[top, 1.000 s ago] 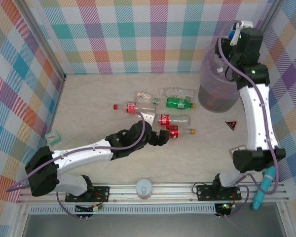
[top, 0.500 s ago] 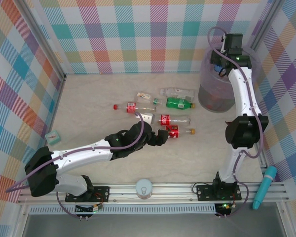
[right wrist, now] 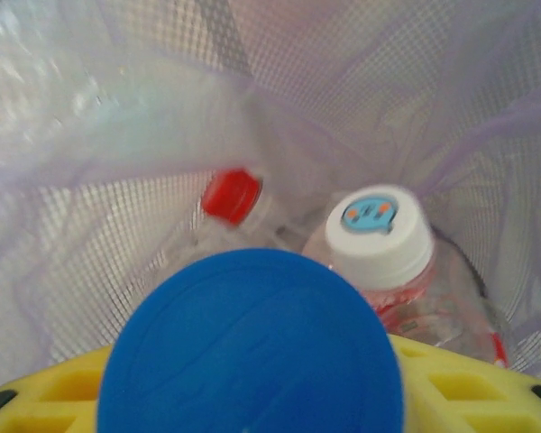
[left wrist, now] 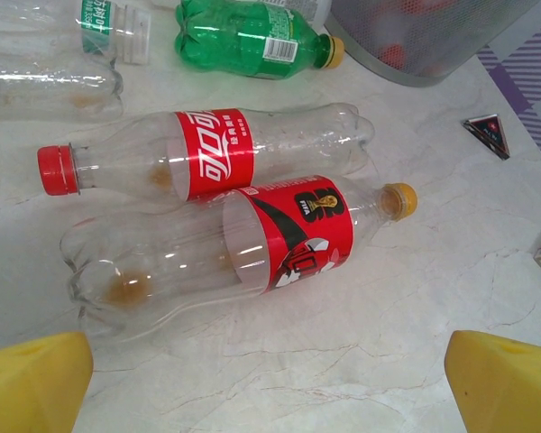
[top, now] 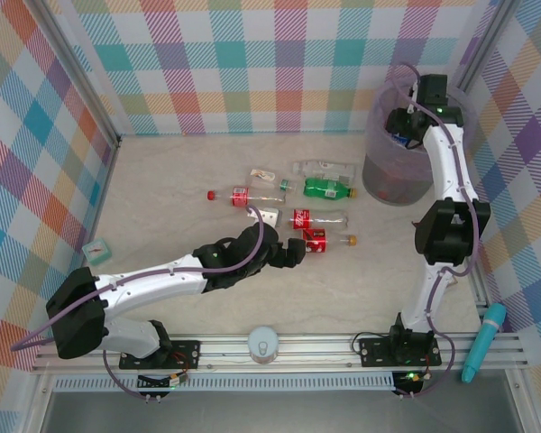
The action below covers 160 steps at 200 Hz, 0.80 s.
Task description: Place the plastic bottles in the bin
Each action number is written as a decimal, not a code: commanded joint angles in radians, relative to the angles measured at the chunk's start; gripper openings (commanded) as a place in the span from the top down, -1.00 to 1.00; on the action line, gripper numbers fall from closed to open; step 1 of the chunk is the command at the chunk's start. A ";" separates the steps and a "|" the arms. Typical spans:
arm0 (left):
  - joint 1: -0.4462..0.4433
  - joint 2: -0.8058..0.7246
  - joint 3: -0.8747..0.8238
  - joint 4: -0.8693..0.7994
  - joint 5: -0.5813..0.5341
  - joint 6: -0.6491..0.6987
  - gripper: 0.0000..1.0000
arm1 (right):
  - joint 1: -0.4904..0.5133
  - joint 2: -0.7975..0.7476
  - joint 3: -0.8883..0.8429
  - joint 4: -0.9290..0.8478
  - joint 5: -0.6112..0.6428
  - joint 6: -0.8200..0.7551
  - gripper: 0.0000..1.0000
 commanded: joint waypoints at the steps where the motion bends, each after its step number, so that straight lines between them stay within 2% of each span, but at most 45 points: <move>1: 0.007 0.015 0.024 -0.009 -0.010 -0.010 -0.99 | -0.002 -0.002 -0.020 -0.015 -0.030 0.006 0.00; 41: 0.007 0.026 0.039 -0.019 -0.018 -0.001 -1.00 | -0.002 -0.062 -0.008 -0.030 -0.021 -0.026 -0.47; 71: 0.007 0.039 0.068 -0.058 -0.043 0.045 -0.99 | -0.002 -0.142 -0.010 -0.045 0.019 -0.049 -0.66; 106: 0.015 0.067 0.124 -0.098 -0.050 0.122 -0.99 | -0.002 -0.221 -0.004 -0.051 0.035 -0.053 -0.71; 132: 0.045 0.116 0.182 -0.123 -0.015 0.191 -0.99 | -0.001 -0.279 -0.005 -0.069 0.025 -0.043 -0.72; 160: 0.094 0.180 0.247 -0.153 0.057 0.325 -0.99 | -0.002 -0.390 -0.038 -0.089 -0.055 -0.013 -0.78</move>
